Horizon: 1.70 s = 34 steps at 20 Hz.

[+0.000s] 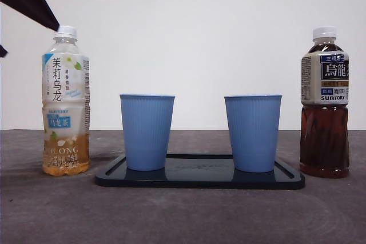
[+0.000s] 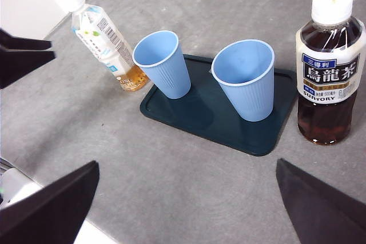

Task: Pour the drink into the cup

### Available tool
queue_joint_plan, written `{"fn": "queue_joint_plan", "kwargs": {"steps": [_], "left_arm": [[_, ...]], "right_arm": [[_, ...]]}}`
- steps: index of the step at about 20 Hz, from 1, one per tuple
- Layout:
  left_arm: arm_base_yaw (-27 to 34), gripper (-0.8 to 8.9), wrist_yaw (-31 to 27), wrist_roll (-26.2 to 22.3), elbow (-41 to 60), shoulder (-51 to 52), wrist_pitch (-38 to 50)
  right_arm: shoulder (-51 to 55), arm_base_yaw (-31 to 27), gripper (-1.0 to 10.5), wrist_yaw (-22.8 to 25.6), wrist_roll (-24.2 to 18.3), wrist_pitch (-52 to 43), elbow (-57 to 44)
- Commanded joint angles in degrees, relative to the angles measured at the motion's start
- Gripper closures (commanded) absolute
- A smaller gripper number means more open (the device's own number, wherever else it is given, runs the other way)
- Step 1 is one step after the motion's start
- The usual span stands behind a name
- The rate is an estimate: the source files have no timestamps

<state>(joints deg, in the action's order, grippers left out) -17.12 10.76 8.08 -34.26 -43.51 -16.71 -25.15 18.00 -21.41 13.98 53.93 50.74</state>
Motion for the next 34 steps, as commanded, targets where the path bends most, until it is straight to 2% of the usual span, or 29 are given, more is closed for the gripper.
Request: {"fn": "queue_joint_plan", "kwargs": {"steps": [1,23,25,27,31,34], "left_arm": [[-0.2,2.87,-0.48,0.61,0.81,-2.8,2.95],[-0.22,2.95,-3.52,0.59,0.92,-33.22,30.75],[-0.2,3.68,-3.74,0.59,0.92,-34.03,32.33],[-0.2,3.93,-3.82,0.57,0.92,-34.12,32.65],[-0.2,5.72,-4.02,0.11,0.92,-34.12,32.98],[-0.2,6.0,-4.0,0.13,0.9,-34.07,33.44]], "right_arm": [[-0.11,0.31,4.5,-0.22,0.61,-0.31,1.03],[-0.13,0.28,4.5,0.63,-0.11,-0.35,1.03],[-0.13,0.31,4.5,0.87,-0.37,-0.37,1.03],[-0.13,0.28,4.5,1.62,-0.72,-0.37,1.03],[-0.13,0.28,4.5,2.19,-0.92,-0.96,1.03],[-0.13,0.28,4.5,2.14,-0.92,-1.18,1.03]]}}
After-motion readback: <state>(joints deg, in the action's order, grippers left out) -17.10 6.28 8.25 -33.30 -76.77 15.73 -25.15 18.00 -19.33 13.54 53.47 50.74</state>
